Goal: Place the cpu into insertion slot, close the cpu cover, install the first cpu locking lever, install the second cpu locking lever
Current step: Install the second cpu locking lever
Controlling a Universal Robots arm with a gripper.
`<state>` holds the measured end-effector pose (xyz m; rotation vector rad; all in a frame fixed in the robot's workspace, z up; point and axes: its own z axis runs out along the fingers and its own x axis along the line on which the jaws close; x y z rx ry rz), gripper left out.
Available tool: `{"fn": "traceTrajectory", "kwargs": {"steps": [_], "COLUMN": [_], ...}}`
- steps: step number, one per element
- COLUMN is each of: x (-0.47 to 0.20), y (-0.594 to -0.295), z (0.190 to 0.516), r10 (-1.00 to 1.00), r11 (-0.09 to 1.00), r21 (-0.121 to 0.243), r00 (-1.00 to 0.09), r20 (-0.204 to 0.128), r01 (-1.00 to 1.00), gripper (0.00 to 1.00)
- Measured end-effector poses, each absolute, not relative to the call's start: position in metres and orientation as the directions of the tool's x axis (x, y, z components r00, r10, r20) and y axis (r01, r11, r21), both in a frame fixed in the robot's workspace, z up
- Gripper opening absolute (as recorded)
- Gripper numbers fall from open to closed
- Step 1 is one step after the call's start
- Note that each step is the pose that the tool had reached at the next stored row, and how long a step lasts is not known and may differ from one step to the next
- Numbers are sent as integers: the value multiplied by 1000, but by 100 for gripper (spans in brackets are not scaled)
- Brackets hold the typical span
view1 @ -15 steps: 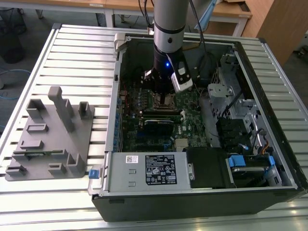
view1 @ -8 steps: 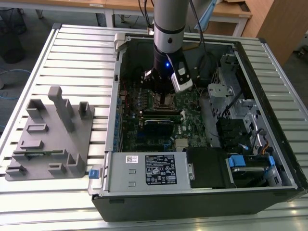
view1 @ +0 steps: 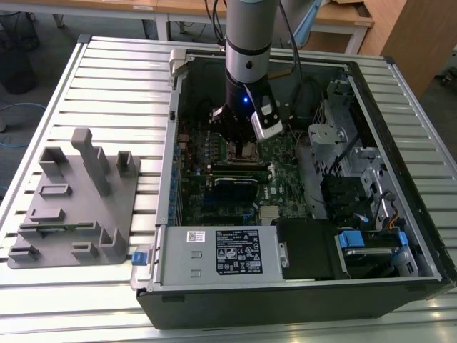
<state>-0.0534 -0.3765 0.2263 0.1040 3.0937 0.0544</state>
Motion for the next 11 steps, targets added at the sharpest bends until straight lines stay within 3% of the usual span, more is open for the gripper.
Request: {"fn": "traceTrajectory", "kwargs": {"steps": [11], "x": [-53], "y": [-376], "z": [224], "r10": [68], "r11": [997], "r21": [37], "r00": [-997], "r20": [-44], "r01": [66], "gripper": [11]}}
